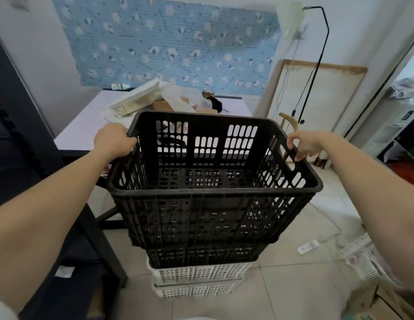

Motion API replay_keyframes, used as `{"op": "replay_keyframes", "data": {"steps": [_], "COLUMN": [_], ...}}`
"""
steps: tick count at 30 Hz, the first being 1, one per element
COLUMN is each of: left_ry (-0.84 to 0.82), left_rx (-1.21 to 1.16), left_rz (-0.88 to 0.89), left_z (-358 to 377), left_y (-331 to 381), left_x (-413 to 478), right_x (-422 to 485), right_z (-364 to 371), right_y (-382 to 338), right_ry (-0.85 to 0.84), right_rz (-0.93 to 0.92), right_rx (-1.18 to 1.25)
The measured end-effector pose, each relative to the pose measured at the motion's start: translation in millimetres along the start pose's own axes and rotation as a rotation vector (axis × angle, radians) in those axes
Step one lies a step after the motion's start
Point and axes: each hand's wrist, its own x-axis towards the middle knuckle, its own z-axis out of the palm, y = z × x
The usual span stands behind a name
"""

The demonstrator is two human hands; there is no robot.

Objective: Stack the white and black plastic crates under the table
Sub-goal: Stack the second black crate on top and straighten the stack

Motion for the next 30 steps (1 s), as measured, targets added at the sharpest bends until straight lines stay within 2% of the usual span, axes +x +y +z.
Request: {"op": "replay_keyframes", "data": {"steps": [17,22,30], "left_ry": [0.052,0.025,0.022], "left_rx": [0.030,-0.013,-0.106], "left_rz": [-0.030,-0.058,-0.115], "left_z": [19,22,24], "left_y": [3,5,8], "left_x": [29,29,28], "right_x": [32,25,21], "right_z": [-6,-3,3], "right_y": [6,3,6], "right_ry": [0.029,0.091,0.141], "right_rz": [-0.025,-0.056,-0.038], "right_rx": [0.027,-0.033,0.033]}}
